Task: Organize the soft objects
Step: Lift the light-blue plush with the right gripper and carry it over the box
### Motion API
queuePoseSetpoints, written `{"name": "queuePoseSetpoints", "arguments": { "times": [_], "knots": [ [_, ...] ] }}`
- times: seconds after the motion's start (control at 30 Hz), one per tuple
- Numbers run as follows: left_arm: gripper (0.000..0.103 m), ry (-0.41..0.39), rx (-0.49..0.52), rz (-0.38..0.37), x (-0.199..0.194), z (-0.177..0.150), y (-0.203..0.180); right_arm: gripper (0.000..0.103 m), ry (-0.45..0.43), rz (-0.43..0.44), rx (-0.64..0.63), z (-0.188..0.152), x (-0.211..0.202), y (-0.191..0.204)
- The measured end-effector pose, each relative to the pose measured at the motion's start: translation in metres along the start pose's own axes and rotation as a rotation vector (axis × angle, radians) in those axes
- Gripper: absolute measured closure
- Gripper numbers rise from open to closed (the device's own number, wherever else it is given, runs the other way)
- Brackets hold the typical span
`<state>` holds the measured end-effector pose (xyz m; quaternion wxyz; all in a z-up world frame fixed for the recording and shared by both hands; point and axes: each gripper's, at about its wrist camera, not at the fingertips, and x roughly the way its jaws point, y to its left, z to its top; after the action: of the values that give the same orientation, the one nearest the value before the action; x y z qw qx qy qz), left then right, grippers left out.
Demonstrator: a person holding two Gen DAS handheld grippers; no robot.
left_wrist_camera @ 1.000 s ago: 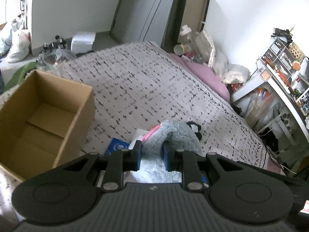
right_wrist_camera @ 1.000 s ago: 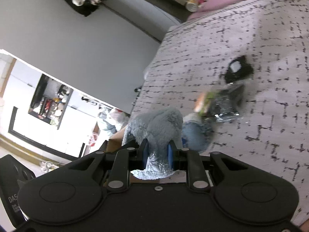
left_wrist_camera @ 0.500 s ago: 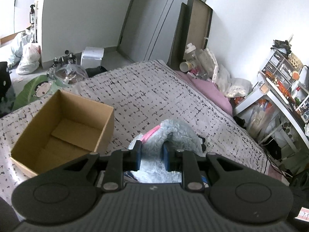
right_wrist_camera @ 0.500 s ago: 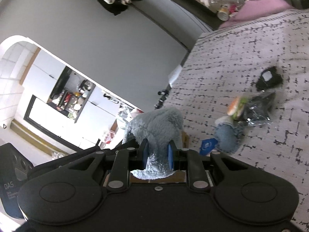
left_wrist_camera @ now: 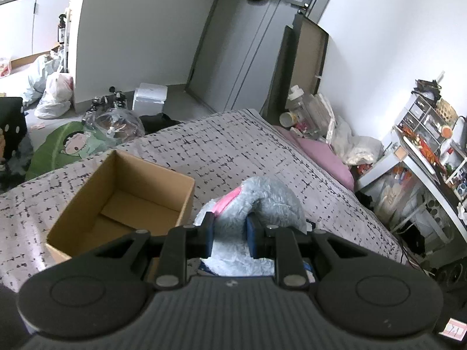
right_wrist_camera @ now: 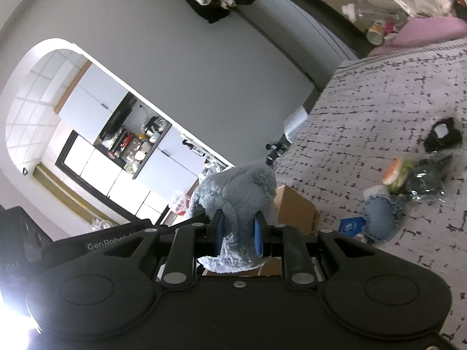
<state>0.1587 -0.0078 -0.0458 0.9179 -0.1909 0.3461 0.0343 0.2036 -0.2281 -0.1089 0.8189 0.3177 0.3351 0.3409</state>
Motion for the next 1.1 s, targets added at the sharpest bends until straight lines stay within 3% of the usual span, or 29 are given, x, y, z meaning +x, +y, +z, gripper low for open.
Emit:
{"name": "queuePoseSetpoints", "arguments": {
  "times": [0.6, 1.1],
  "knots": [
    [0.083, -0.012, -0.081, 0.023, -0.009, -0.003, 0.053, 0.082, 0.052, 0.013, -0.071, -0.023, 0.035, 0.029],
    [0.084, 0.05, -0.162, 0.051, 0.015, -0.005, 0.099, 0.082, 0.127, -0.039, -0.082, -0.04, 0.076, 0.035]
  ]
}}
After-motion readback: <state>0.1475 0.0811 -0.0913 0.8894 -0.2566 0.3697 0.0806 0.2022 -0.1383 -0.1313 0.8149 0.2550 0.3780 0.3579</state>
